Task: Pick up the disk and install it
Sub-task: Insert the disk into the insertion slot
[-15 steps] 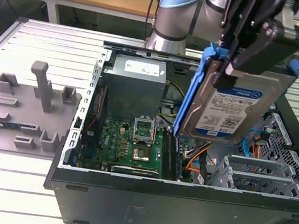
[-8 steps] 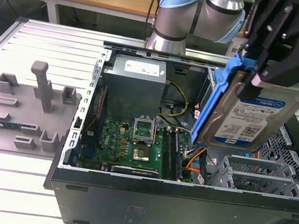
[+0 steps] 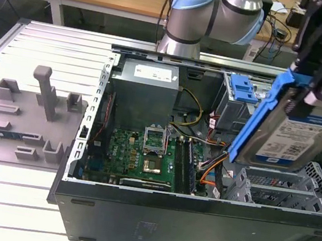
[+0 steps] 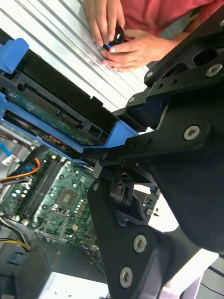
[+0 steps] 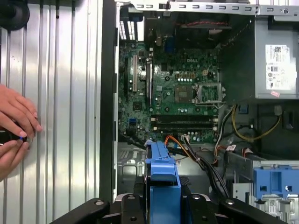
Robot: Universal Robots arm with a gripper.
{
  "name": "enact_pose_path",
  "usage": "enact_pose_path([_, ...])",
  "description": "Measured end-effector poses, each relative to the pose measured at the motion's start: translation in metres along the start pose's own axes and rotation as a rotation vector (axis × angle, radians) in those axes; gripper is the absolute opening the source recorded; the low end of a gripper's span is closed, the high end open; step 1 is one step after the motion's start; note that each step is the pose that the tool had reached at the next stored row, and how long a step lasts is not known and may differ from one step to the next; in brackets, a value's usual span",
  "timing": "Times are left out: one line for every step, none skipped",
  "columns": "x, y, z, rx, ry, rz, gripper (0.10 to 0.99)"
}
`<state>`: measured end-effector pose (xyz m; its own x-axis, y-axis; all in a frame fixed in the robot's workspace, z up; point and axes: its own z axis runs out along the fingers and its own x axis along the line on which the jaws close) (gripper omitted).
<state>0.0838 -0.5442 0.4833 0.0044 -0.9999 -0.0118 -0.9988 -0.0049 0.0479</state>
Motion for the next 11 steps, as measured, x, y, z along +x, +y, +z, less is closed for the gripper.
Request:
enact_pose_path([0.0000, -0.0049, 0.0002, 0.000, 0.0001, 0.000, 0.365])
enact_pose_path([0.0001, -0.0083, 0.0005, 0.000, 0.0000, 0.000, 0.365])
enact_pose_path([0.0001, -0.0144, 0.0010, 0.001, 0.0000, 0.000, 0.365])
enact_pose_path([0.0001, -0.0200, 0.0017, 0.001, -0.0001, 0.000, 0.365])
enact_pose_path([0.0002, -0.0253, 0.0024, 0.001, 0.0000, 0.000, 0.365])
enact_pose_path([0.0002, -0.0284, 0.0030, 0.001, 0.0000, 0.000, 0.365])
enact_pose_path([0.0002, -0.0307, 0.0038, 0.001, 0.0002, 0.000, 0.365])
enact_pose_path([0.0002, -0.0321, 0.0044, 0.001, 0.0002, 0.000, 0.365])
enact_pose_path([0.0000, -0.0338, 0.0059, 0.001, 0.0002, 0.000, 0.365])
enact_pose_path([-0.0001, -0.0342, 0.0077, 0.001, 0.0001, 0.000, 0.365])
enact_pose_path([-0.0002, -0.0343, 0.0084, 0.001, 0.0000, 0.000, 0.365])
